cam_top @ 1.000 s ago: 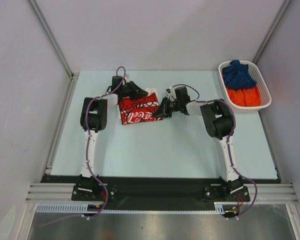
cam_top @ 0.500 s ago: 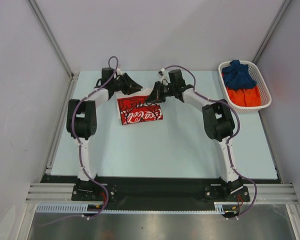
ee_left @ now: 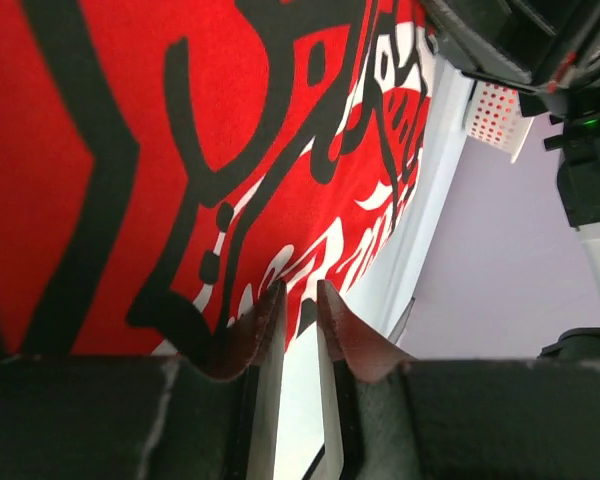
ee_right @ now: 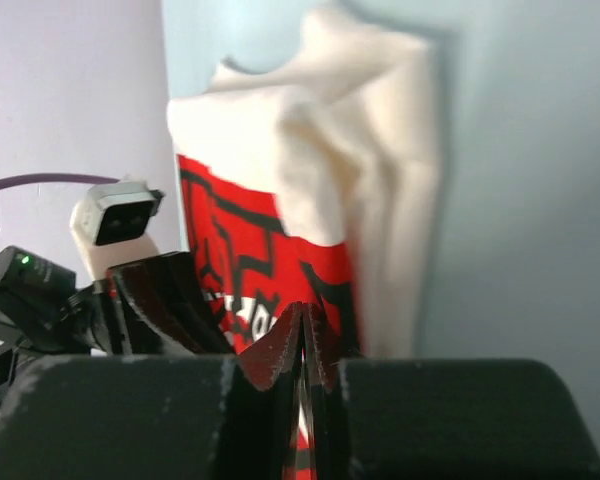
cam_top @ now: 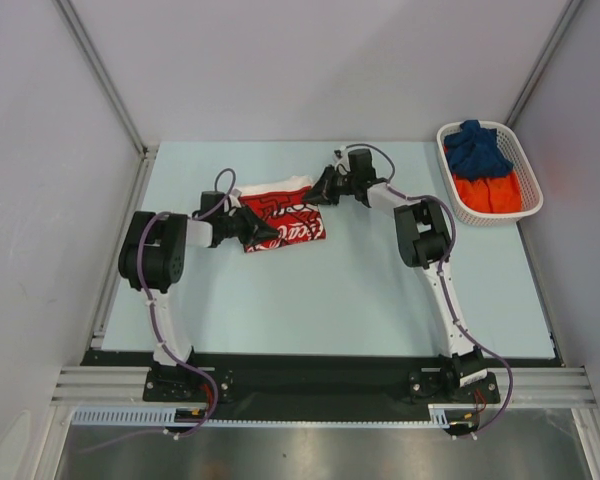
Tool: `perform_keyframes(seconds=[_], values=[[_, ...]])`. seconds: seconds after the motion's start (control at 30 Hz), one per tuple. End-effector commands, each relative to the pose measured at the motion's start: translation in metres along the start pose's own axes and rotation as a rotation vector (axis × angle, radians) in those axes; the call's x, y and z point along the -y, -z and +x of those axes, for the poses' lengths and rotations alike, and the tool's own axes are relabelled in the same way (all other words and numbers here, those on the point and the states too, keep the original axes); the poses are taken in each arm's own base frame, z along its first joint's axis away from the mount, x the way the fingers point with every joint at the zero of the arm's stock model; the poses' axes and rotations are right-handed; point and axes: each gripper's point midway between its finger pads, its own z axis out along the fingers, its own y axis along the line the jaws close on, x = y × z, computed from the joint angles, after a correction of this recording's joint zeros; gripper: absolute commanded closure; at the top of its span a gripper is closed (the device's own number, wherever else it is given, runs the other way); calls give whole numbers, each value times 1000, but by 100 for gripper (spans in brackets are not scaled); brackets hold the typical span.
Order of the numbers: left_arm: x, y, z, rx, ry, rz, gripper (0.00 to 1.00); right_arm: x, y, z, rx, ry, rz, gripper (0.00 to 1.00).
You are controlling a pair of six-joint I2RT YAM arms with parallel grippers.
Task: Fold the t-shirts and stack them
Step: Fold the tshirt
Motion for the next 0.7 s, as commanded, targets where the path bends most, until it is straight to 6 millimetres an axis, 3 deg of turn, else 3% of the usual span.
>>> perform_keyframes(seconds=[0.0, 0.17, 0.3, 0.4, 0.43, 0.5, 0.57, 0.63, 0.67], values=[[2, 9, -28, 85, -88, -27, 76, -18, 3, -20, 44, 34, -25, 93], [-5, 23, -34, 86, -84, -69, 71, -10, 10, -34, 80, 12, -5, 92], [26, 45, -31, 99, -189, -35, 58, -12, 19, -42, 87, 9, 15, 92], [39, 69, -31, 109, -262, -95, 47, -28, 31, -41, 73, 34, 36, 92], [39, 80, -32, 124, -295, -143, 43, -44, 40, -45, 84, 64, 40, 91], [43, 91, -39, 152, -338, -191, 34, -48, 53, -38, 60, 89, 101, 90], [34, 98, -41, 162, -378, -261, 30, -61, 72, -30, 50, 92, 166, 89], [25, 101, -43, 149, -393, -312, 18, -59, 83, -18, 30, 95, 212, 88], [16, 101, -48, 155, -392, -349, 6, -78, 97, -15, 34, 112, 218, 87]])
